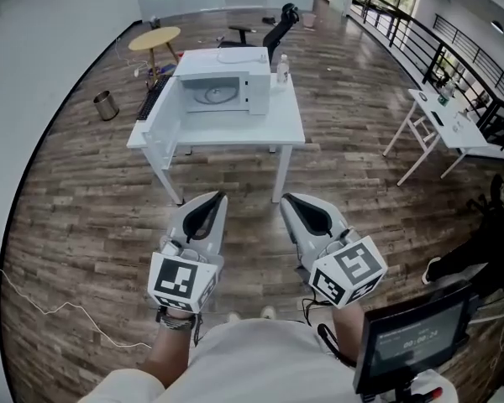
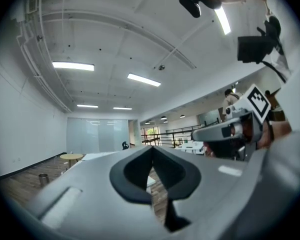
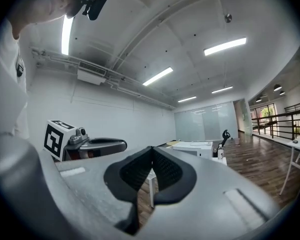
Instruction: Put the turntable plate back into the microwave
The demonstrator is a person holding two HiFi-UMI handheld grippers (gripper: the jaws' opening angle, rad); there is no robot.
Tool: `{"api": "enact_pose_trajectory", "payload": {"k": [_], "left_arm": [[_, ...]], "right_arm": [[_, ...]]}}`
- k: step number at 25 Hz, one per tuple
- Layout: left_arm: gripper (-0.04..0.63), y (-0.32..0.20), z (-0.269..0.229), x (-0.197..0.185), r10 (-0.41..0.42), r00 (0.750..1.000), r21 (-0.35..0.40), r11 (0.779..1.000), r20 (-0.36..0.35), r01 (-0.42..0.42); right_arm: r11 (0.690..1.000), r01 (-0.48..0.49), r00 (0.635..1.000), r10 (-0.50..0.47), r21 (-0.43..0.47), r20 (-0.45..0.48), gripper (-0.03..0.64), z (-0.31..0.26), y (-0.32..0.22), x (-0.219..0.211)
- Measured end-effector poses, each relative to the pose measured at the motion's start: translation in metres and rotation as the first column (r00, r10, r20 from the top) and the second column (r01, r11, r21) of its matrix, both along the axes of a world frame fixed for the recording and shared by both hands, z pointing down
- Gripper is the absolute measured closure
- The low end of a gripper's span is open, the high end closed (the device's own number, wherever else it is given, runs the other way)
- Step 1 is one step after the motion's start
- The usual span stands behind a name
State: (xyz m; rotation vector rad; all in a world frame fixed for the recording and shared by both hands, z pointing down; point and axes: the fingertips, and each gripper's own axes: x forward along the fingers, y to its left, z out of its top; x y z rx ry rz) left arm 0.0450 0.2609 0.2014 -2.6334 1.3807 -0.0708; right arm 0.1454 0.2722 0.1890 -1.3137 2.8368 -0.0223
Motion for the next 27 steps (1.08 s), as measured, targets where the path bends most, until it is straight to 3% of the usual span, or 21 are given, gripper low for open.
{"api": "enact_pose_trajectory", "payload": {"k": [5,14,27], "left_arm": [[0.591,-0.005,0.003,-0.003,0.019,1.000,-0.006,1.000,0.018,-0.019],[0.591,-0.013,0.009,-0.037,-0.038,0.999,-0.024,0.999,0.023,0.039],[0.591,-0.014,0.018,-0.038,-0.036,0.999,-0.044,0.998,0.037,0.038]], "right_arm": [[1.000,-0.006,1.000,0.006,0.003,-0.016,0.615,-0.001,-0.007,-0.008],[1.000,0.009,1.000,-0.009,-0.004,-0.022,0.615,0.008,-0.012,-0.026],[1.000,-0.004,1.000,0.004,0.010,-0.010,0.615,0.003,-0.014,-0.026]]}}
